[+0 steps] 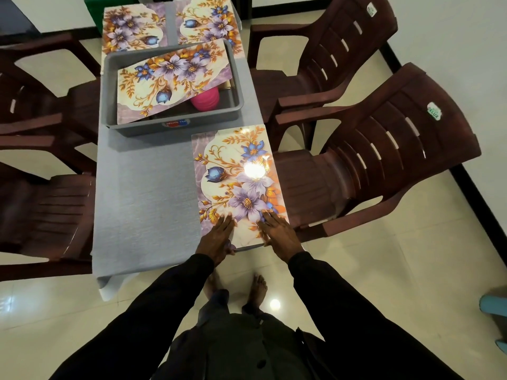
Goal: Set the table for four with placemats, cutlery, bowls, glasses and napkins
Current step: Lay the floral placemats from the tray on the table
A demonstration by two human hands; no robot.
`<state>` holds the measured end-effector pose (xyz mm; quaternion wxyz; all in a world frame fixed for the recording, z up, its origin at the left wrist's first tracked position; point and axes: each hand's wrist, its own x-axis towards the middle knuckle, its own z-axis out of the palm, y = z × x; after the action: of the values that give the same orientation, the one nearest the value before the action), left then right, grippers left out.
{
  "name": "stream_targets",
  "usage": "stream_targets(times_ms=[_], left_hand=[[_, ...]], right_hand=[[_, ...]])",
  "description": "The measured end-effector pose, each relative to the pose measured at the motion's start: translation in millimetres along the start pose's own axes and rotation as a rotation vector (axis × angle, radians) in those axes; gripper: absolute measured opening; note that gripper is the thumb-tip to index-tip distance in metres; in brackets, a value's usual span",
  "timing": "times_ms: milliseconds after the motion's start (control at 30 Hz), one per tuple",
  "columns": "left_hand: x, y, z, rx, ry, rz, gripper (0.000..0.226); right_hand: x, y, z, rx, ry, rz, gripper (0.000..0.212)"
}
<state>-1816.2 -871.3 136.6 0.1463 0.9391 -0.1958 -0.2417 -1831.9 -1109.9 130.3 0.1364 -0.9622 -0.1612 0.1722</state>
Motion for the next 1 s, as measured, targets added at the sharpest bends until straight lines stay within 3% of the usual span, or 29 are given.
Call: stream_targets(times_ms=[633, 1000], left_hand=[[1, -8, 10, -0.001, -0.006, 0.033, 0.089], [-16, -9, 6, -0.015, 0.095, 0.034, 0.099]], right_hand=[[-1, -1, -10, -0.015, -0.023, 0.020, 0.087], [1, -5, -16, -0.096, -0.061, -0.008, 0.087]])
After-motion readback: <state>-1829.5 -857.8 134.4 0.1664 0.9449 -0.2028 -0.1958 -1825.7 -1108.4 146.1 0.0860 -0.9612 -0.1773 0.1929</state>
